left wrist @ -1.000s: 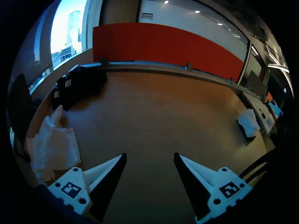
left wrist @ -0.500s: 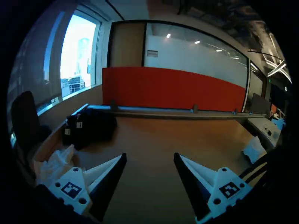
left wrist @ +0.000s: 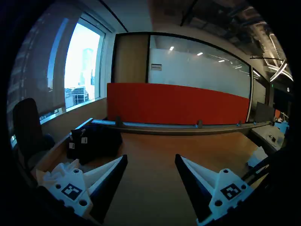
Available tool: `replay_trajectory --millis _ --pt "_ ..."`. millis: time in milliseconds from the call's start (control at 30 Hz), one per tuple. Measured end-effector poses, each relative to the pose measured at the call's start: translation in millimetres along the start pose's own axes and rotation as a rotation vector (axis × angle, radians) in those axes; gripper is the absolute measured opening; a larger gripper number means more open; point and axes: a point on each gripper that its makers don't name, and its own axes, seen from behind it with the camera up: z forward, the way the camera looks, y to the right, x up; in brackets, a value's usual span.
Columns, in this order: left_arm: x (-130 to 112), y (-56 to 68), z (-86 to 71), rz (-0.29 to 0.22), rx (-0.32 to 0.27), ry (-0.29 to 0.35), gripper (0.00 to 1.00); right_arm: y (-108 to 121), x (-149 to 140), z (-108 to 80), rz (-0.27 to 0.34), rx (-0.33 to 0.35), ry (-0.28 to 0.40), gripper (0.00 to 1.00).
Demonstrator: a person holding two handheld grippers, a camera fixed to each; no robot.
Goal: Fold towel
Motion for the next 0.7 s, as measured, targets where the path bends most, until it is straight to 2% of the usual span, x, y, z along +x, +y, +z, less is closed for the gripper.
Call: replay_trajectory --millis 300,700 --pt "14.5 -3.7 3.6 -0.003 -0.004 0.031 0.94 -46.8 24.2 5.1 -0.015 0.033 0.032 1.0" --pt "22.6 -10.3 5.4 -0.025 -0.007 0.049 0.94 -86.4 34.9 8.6 0.01 0.051 0.039 1.0"
